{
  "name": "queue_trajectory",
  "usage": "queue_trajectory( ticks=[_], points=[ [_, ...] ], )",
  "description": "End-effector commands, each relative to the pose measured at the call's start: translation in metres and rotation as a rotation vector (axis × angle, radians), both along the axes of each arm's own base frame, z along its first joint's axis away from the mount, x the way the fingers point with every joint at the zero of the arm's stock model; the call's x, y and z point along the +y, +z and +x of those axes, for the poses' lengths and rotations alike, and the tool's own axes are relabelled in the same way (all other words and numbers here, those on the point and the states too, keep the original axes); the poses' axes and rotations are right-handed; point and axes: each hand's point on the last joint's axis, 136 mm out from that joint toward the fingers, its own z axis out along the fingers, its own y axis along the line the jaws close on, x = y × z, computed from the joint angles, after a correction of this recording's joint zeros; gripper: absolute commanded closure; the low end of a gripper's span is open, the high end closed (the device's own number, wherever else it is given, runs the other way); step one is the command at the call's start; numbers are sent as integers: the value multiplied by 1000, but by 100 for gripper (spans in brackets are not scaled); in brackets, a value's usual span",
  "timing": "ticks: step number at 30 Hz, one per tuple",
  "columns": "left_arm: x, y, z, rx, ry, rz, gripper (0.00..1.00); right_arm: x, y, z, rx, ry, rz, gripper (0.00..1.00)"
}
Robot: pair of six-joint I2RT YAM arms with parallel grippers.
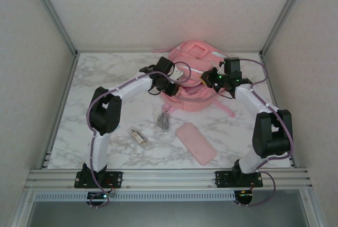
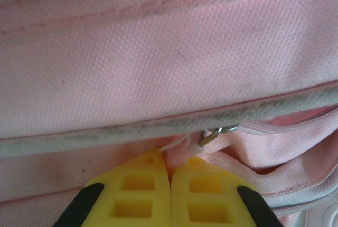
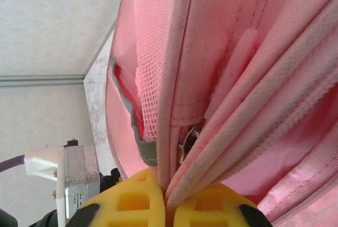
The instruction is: Pack the student bag
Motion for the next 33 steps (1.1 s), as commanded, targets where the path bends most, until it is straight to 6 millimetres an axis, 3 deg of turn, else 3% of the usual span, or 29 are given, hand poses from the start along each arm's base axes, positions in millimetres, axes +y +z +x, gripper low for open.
queue_trajectory(
  ticks=[1, 6, 10, 14, 22, 27, 33],
  points=[
    [21, 7, 6, 2, 63, -20, 100, -6, 52, 16, -186, -10, 29, 100],
    [45, 17, 14, -17, 125, -40, 100, -14, 50, 15, -177, -26, 20, 100],
    [53, 21, 19, -40, 143, -31, 100, -17, 49, 13, -176, -27, 14, 100],
    [60, 17, 25, -51, 160, 0, 100, -19, 48, 12, -172, -29, 7, 100],
    [101, 3, 54, -21, 263, 50, 100, -40, 45, 6, -159, -36, -54, 100],
    [90, 9, 42, 5, 240, 3, 100, -72, 33, 11, -128, -82, -71, 100],
    [55, 20, 14, -15, 157, -15, 100, -84, 31, 27, -124, -53, -56, 100]
  ],
)
